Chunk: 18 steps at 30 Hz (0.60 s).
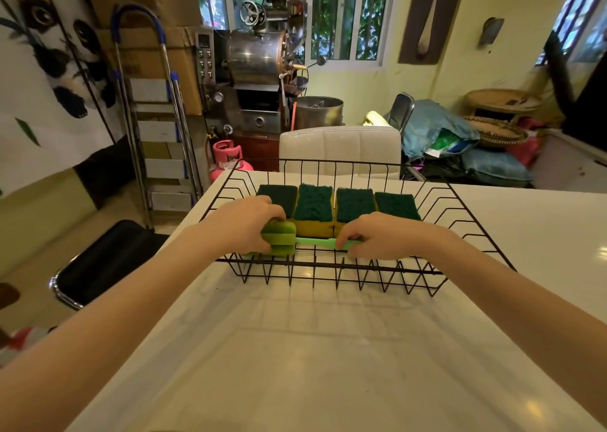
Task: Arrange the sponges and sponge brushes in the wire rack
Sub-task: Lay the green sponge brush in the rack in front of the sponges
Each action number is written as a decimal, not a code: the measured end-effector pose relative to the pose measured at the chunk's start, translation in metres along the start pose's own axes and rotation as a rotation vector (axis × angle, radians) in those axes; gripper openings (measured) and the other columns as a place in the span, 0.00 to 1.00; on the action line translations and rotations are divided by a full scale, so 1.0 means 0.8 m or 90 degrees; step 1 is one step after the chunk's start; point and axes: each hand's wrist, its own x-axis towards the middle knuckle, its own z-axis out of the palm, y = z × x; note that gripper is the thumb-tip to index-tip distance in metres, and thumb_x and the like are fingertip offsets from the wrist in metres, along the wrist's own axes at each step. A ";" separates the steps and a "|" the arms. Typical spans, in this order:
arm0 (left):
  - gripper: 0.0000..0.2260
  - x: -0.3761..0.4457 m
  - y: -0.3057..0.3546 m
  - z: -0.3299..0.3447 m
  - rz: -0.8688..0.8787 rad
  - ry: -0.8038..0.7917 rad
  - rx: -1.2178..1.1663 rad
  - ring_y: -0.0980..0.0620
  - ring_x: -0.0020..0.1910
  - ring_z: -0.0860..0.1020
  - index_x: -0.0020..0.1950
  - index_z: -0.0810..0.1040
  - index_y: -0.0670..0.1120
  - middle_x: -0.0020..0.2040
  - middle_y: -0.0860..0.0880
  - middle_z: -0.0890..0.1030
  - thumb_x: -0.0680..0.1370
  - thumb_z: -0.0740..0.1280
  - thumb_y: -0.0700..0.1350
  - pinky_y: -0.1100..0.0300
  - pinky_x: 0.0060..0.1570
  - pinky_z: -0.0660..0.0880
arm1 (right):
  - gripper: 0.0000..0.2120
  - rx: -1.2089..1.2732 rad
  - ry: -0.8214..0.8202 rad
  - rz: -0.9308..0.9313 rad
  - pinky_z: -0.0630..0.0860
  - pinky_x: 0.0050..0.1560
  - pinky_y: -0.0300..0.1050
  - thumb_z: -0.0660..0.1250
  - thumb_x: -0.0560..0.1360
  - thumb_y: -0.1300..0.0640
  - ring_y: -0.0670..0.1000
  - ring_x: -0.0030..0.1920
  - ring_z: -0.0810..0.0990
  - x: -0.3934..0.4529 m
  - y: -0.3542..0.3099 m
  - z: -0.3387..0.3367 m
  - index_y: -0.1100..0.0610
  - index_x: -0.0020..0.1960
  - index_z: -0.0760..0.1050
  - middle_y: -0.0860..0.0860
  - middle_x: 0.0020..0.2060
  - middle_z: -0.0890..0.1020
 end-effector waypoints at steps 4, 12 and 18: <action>0.26 -0.009 -0.002 -0.005 -0.007 0.003 -0.069 0.51 0.58 0.71 0.67 0.66 0.51 0.61 0.48 0.72 0.71 0.69 0.50 0.59 0.55 0.71 | 0.18 0.036 0.039 -0.024 0.65 0.59 0.39 0.59 0.76 0.63 0.52 0.63 0.72 -0.009 -0.007 -0.003 0.53 0.65 0.71 0.52 0.65 0.73; 0.25 -0.073 0.012 -0.031 0.023 0.153 -0.207 0.55 0.65 0.67 0.69 0.64 0.54 0.67 0.52 0.69 0.73 0.66 0.51 0.63 0.60 0.62 | 0.17 0.218 0.208 -0.146 0.73 0.63 0.47 0.63 0.75 0.59 0.47 0.60 0.74 -0.060 -0.056 -0.006 0.50 0.63 0.70 0.47 0.58 0.75; 0.28 -0.134 0.035 -0.026 0.100 0.174 -0.232 0.68 0.61 0.62 0.69 0.60 0.60 0.68 0.60 0.65 0.70 0.64 0.58 0.71 0.59 0.57 | 0.22 0.196 0.208 -0.190 0.71 0.65 0.47 0.65 0.74 0.54 0.43 0.62 0.71 -0.099 -0.088 0.020 0.47 0.67 0.65 0.43 0.63 0.73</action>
